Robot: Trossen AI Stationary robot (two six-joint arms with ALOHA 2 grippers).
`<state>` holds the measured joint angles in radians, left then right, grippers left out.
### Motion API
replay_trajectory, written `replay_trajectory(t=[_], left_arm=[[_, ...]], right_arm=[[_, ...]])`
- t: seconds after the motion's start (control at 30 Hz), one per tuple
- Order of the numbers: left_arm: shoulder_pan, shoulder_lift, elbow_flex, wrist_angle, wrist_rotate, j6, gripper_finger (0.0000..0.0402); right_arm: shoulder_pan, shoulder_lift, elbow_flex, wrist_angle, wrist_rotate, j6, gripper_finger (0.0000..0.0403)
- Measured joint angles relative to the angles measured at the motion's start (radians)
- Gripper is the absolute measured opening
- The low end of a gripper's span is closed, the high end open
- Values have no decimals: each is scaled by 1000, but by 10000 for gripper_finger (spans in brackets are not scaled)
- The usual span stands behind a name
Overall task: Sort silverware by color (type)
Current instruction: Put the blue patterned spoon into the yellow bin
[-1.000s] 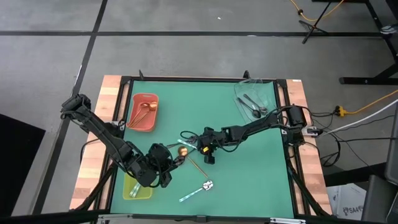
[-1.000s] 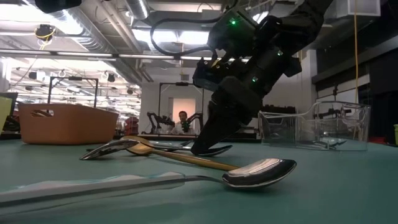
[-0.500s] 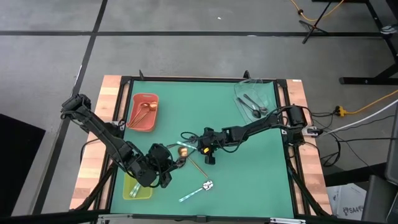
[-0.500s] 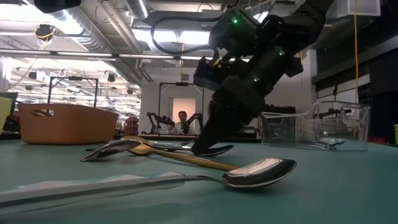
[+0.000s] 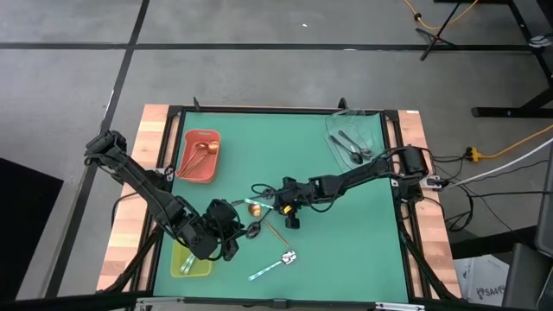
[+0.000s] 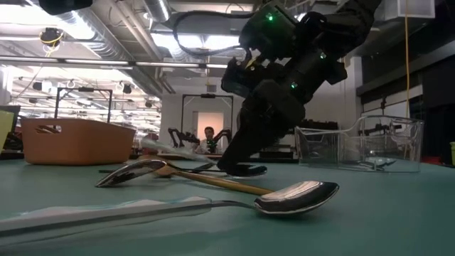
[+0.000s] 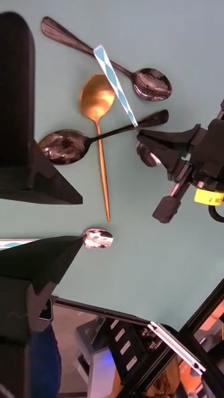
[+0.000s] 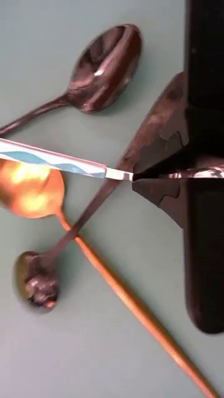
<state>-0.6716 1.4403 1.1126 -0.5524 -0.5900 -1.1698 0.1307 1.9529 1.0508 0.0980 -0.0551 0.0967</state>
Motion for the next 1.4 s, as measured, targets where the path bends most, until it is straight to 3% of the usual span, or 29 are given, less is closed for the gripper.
replay_trajectory(t=[0.27, 0.83, 1.2, 1.4], left_arm=[[0, 0, 0, 0, 0, 2, 86], [21, 0, 0, 23, -2, 2, 86], [102, 0, 0, -18, -3, 4, 86], [161, 0, 0, -52, -4, 153, 86]], right_arm=[[0, -11, 39, 2, 0, -17, 1], [1, -12, 154, -101, -69, -285, 0], [1, -13, 154, -106, -69, -289, 0], [1, -13, 154, -108, -69, -289, 0]])
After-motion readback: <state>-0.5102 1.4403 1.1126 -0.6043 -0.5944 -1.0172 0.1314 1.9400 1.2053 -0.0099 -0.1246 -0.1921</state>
